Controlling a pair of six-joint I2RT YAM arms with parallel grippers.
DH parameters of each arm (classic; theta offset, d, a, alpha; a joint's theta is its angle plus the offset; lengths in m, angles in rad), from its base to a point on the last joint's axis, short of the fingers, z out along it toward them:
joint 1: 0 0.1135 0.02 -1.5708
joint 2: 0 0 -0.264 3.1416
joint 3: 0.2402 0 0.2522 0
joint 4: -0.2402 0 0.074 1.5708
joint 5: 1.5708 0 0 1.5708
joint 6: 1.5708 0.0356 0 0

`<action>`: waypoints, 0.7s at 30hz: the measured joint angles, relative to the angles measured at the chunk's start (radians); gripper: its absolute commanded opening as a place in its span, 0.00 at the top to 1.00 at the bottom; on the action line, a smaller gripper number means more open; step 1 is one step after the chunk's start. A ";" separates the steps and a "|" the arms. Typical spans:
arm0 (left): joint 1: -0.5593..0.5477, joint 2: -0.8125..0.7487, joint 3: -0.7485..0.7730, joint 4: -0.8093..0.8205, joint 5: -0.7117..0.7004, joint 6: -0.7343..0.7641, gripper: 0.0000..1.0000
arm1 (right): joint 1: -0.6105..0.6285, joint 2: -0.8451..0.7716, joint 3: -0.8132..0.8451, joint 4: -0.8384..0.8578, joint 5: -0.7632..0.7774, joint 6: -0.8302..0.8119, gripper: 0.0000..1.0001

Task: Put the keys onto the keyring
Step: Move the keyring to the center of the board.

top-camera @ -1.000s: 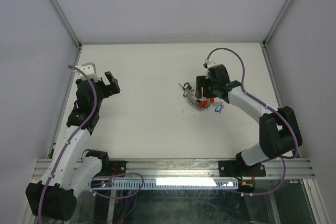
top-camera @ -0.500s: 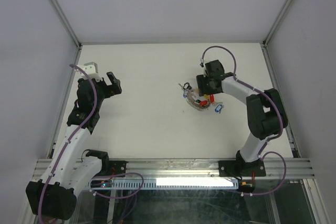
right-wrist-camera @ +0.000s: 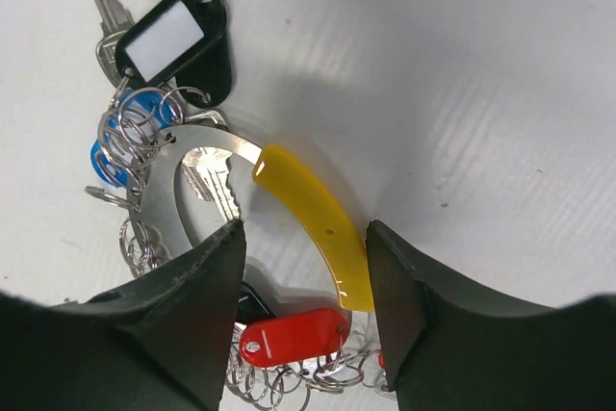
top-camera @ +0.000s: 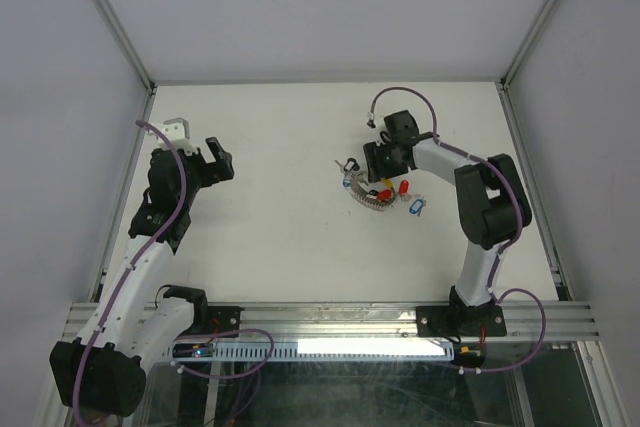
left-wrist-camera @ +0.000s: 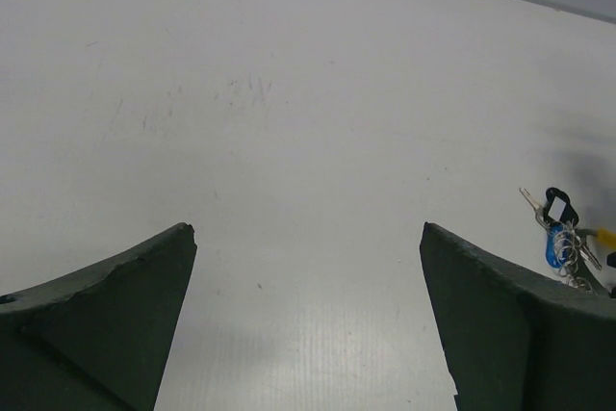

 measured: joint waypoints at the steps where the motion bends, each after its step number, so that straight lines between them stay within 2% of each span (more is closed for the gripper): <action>1: 0.000 0.003 0.000 0.000 0.001 0.000 0.01 | 0.001 0.004 0.004 0.003 -0.020 -0.006 0.45; 15: 0.000 0.024 0.000 0.000 0.031 0.003 0.01 | 0.146 0.002 -0.020 0.023 -0.223 -0.163 0.50; 19: 0.000 0.054 0.008 -0.001 0.052 0.008 0.01 | 0.207 -0.009 -0.042 0.036 -0.270 -0.206 0.49; 21: 0.000 0.075 0.018 -0.001 0.067 0.009 0.01 | 0.231 -0.024 -0.064 0.049 -0.283 -0.208 0.45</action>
